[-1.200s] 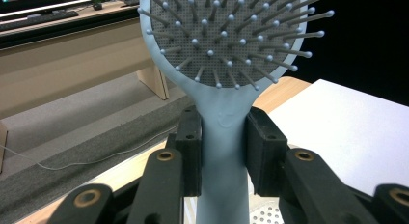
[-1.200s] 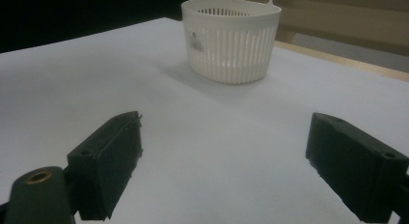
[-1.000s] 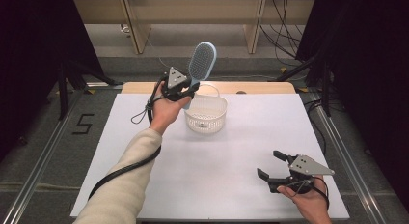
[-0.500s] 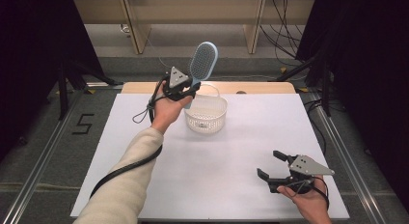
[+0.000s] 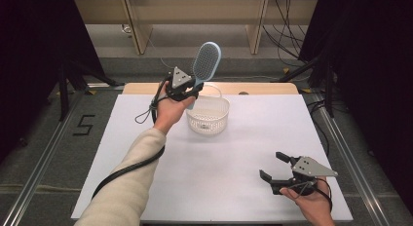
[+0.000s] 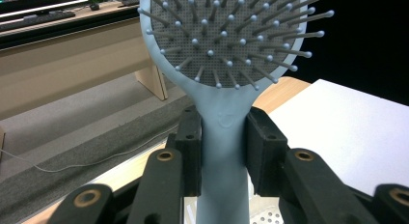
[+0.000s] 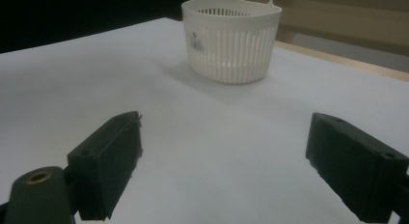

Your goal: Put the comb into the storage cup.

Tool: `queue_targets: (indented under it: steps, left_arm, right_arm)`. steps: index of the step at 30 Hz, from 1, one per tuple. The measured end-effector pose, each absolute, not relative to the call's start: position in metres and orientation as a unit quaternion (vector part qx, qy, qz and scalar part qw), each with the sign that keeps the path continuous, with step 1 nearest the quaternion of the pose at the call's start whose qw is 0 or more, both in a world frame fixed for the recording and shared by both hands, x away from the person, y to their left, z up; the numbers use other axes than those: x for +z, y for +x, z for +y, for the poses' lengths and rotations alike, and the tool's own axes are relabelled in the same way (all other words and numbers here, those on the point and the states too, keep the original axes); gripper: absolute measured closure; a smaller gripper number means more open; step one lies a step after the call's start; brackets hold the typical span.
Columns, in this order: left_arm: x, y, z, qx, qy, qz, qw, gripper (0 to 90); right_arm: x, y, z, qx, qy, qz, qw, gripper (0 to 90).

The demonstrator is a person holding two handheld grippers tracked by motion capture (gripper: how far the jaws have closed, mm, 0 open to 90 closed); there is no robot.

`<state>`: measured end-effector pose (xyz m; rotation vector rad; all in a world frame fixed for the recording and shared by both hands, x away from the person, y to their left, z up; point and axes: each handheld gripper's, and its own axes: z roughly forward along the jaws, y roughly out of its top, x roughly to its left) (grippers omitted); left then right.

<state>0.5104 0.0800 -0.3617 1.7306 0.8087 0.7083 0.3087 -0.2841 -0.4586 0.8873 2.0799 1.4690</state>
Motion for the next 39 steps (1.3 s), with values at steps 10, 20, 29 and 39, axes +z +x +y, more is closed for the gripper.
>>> queue_targets:
  steps: [10, 20, 29, 39]
  left_arm:
    - [-0.3634, 0.512, 0.0792, 0.295, 0.724, 0.338, 0.524, 69.6]
    - [-0.3643, 0.5134, 0.0781, 0.295, 0.725, 0.338, 0.523, 69.6]
    - [-0.3648, 0.5154, 0.0772, 0.294, 0.724, 0.339, 0.523, 69.6]
    - [-0.3666, 0.5166, 0.0755, 0.293, 0.725, 0.339, 0.523, 69.6]
  right_arm:
    - [-0.4585, 0.3087, -0.2841, 0.532, 0.322, 0.752, 0.22, 13.2]
    - [-0.4584, 0.3088, -0.2841, 0.533, 0.32, 0.752, 0.221, 13.2]
    - [-0.4586, 0.3087, -0.2841, 0.531, 0.321, 0.752, 0.221, 13.2]
    - [-0.4585, 0.3087, -0.2839, 0.532, 0.319, 0.753, 0.221, 13.2]
